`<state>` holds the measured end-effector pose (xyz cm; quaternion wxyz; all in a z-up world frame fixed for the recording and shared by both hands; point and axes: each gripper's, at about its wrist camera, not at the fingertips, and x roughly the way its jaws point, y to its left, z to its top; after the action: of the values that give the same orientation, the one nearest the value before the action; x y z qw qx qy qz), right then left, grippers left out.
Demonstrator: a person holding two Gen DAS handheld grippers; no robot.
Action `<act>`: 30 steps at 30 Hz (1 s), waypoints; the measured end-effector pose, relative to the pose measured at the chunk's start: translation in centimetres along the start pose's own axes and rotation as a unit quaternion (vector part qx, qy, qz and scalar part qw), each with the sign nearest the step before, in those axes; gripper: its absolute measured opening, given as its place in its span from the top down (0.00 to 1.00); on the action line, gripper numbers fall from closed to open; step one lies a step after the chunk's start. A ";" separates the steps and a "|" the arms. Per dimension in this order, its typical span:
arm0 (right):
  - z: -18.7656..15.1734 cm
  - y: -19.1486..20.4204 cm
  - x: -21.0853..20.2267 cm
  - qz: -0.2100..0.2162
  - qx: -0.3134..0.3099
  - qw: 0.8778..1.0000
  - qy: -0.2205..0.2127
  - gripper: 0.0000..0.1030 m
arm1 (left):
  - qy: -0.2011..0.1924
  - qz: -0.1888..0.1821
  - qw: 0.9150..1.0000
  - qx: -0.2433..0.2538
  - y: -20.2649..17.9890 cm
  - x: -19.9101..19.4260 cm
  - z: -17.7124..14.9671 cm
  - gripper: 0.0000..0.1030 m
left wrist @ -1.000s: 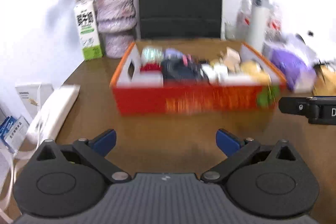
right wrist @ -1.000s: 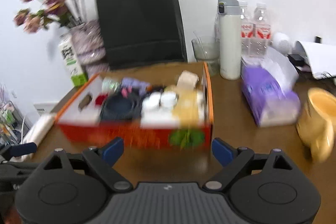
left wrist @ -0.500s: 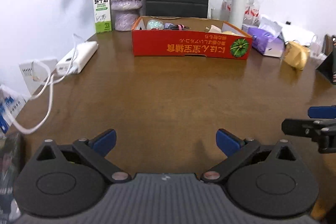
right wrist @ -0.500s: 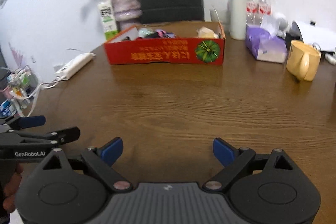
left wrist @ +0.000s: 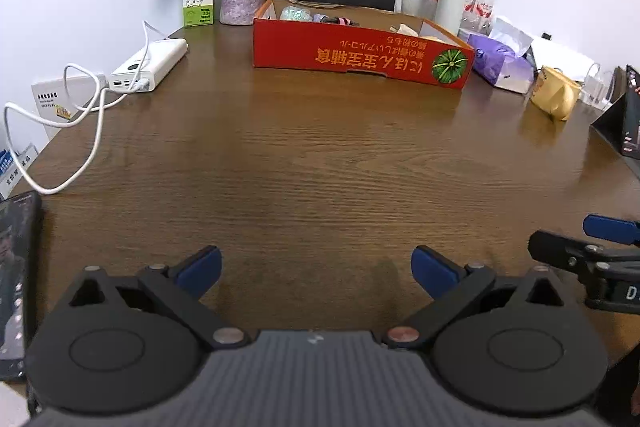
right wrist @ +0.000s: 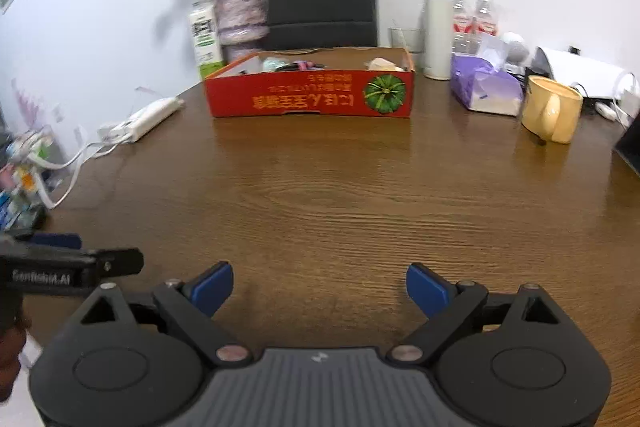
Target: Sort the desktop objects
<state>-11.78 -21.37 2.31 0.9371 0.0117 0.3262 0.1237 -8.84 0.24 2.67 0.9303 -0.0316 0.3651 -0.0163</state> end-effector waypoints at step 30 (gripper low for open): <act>5.1 -0.1 10.8 -0.055 -0.013 0.998 0.032 0.00 | -0.012 0.036 0.999 0.020 -1.0 8.5 5.6 0.00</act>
<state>-0.48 -18.61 -0.27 0.9317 -0.0223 0.3544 0.0764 1.17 -0.93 1.10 0.9350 -0.0002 0.3545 0.0108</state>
